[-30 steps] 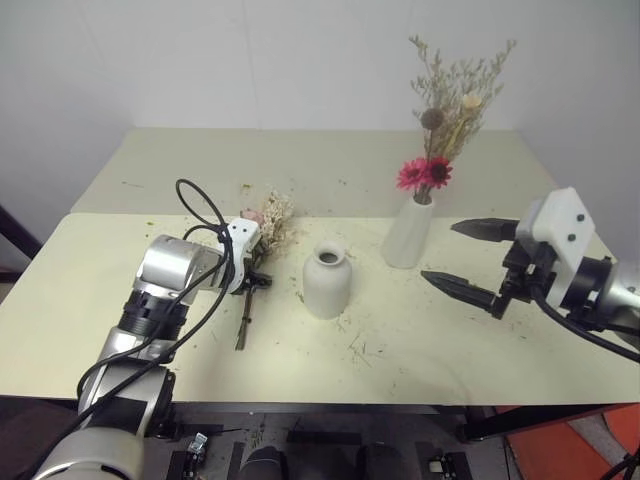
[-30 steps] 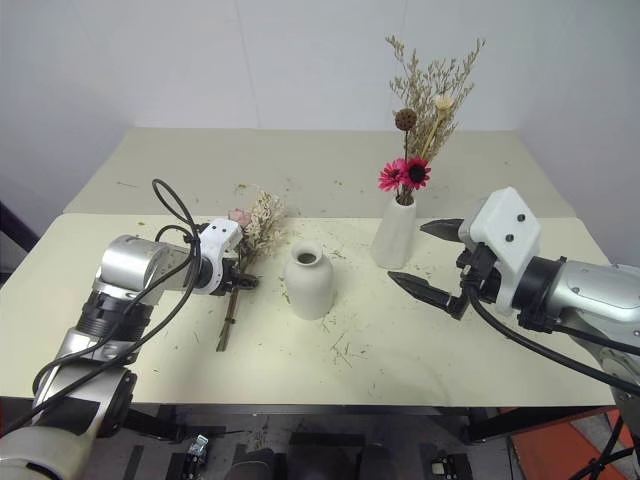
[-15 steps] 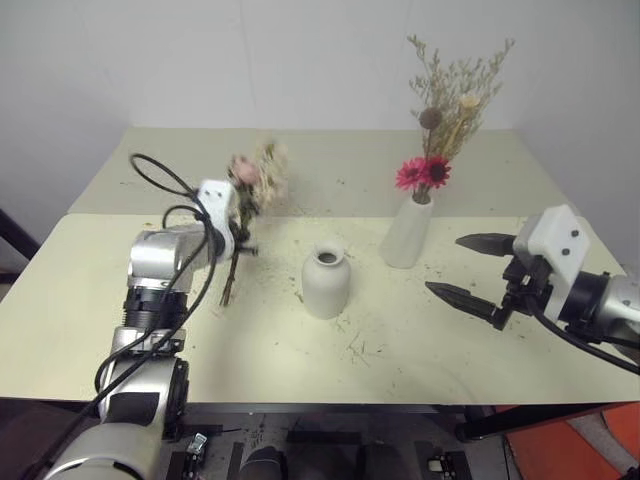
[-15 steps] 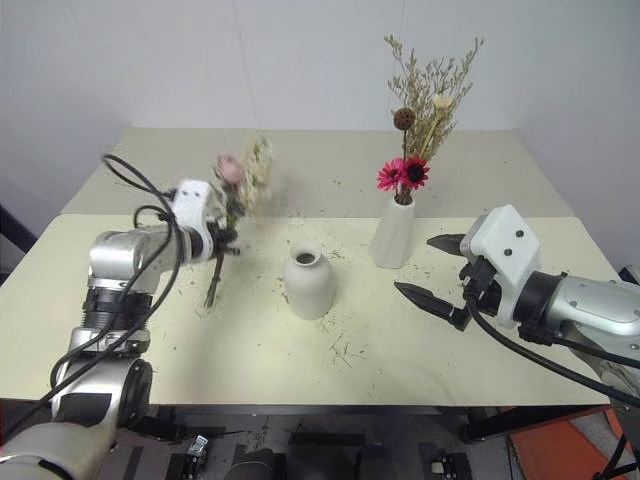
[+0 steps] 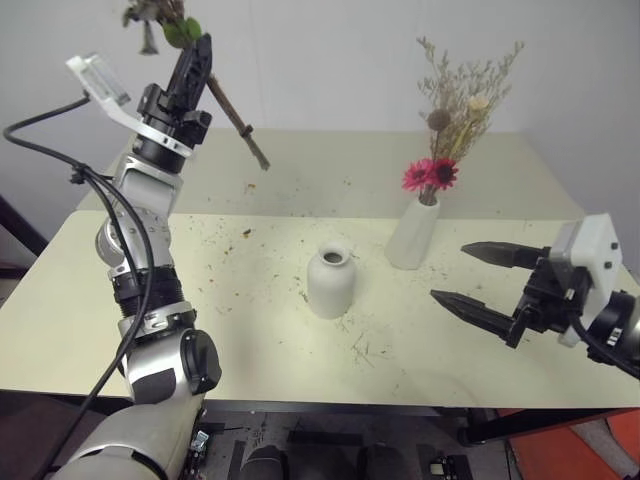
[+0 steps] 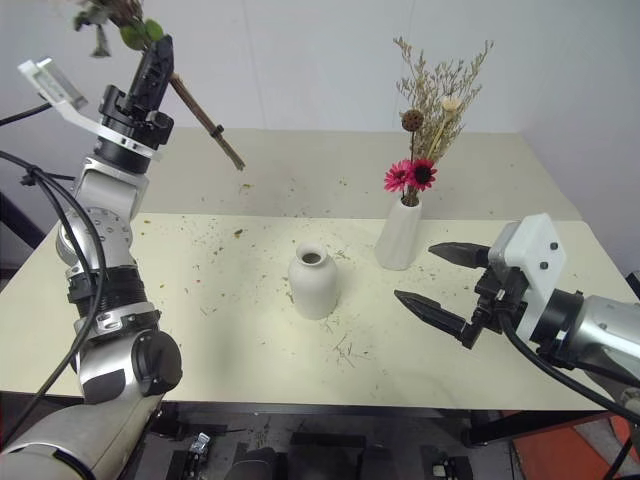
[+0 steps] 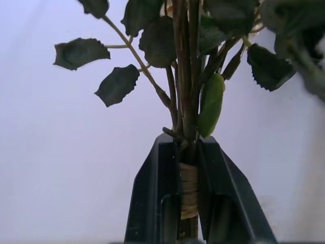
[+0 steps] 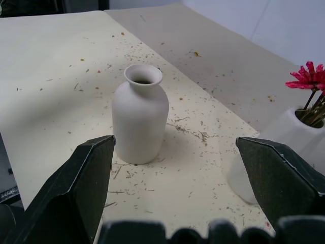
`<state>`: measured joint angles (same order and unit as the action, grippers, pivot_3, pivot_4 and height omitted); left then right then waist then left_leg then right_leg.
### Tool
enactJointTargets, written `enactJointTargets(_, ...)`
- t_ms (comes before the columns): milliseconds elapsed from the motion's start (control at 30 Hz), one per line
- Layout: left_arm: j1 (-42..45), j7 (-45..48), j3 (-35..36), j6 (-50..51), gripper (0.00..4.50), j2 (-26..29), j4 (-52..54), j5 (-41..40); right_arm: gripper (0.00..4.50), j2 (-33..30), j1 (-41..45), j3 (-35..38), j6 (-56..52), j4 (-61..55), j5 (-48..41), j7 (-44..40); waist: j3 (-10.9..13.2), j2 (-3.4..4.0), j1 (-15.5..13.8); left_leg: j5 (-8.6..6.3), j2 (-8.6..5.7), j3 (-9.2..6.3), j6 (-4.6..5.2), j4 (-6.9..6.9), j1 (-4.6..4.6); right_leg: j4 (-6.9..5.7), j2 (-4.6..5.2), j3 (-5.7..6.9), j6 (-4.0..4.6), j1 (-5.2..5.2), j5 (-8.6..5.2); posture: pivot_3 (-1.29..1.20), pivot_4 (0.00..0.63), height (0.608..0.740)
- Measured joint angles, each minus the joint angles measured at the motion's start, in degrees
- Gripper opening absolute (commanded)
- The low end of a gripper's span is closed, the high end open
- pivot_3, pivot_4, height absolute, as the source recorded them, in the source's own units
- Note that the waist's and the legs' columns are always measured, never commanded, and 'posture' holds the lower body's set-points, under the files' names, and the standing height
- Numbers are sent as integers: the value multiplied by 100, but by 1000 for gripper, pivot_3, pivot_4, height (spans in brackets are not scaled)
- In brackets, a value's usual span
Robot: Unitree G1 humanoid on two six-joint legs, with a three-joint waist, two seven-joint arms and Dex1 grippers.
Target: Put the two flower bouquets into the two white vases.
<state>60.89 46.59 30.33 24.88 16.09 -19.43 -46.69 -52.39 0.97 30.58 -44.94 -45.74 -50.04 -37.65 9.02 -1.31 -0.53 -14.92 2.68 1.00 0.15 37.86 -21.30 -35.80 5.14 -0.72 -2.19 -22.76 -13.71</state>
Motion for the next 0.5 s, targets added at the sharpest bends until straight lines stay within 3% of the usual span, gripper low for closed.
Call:
enactJointTargets(167, 371, 1316, -559, 311, 148, 43, -1138, -115, 4500, 283, -304, 11, 113, -366, 163, 399, 0, 0, 1, -1, -3, -15, 1, 0, 16, 17, 2, 13, -3, 33, -2, 0, 150, 740)
enactJointTargets(333, 421, 1745, -969, 263, 148, -14, -1978, 235, 4500, 471, -685, 57, 182, -637, 273, 644, 1, -1, 44, -3, -3, -23, 4, -3, 7, 17, 0, 17, -3, 29, -2, 0, 150, 740)
enactJointTargets(500, 421, 1990, -1096, 283, 148, -152, -2004, 257, 4500, 515, -929, 195, 231, -773, 421, 793, 1, -1, 86, -4, -4, -28, 7, -2, 7, 21, 0, 18, -3, 30, -2, 0, 150, 740)
